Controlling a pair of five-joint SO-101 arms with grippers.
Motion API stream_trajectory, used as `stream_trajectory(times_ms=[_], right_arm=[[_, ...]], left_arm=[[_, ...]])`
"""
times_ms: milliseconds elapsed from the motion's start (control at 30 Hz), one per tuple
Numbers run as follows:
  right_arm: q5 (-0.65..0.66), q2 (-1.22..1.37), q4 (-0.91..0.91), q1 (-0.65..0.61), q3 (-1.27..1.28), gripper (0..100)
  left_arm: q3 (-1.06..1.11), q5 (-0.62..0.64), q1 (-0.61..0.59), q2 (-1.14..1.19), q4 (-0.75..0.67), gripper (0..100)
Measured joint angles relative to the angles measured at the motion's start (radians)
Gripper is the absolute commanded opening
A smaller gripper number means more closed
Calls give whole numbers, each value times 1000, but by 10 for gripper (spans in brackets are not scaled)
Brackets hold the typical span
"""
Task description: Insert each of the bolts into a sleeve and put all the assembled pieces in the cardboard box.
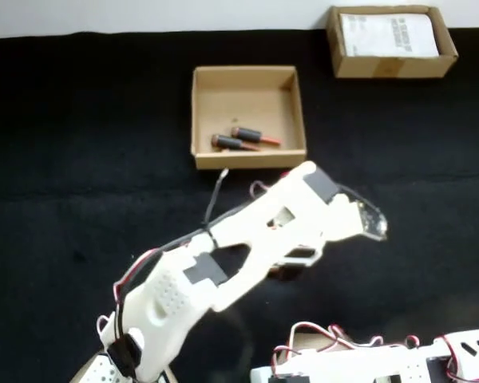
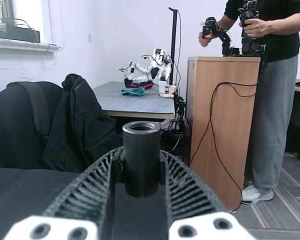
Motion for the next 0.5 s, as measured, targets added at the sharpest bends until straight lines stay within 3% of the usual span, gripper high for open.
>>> stream_trajectory(times_ms=[133, 367, 500], right_arm=[[0, 0, 0, 2, 0, 8], [0, -6, 0, 3, 0, 8], [2, -6, 0, 3, 0, 8]], left_arm=[[-25, 0, -18, 48, 0, 200], [-38, 0, -32, 114, 2, 66], [-74, 0, -31, 137, 8, 45]])
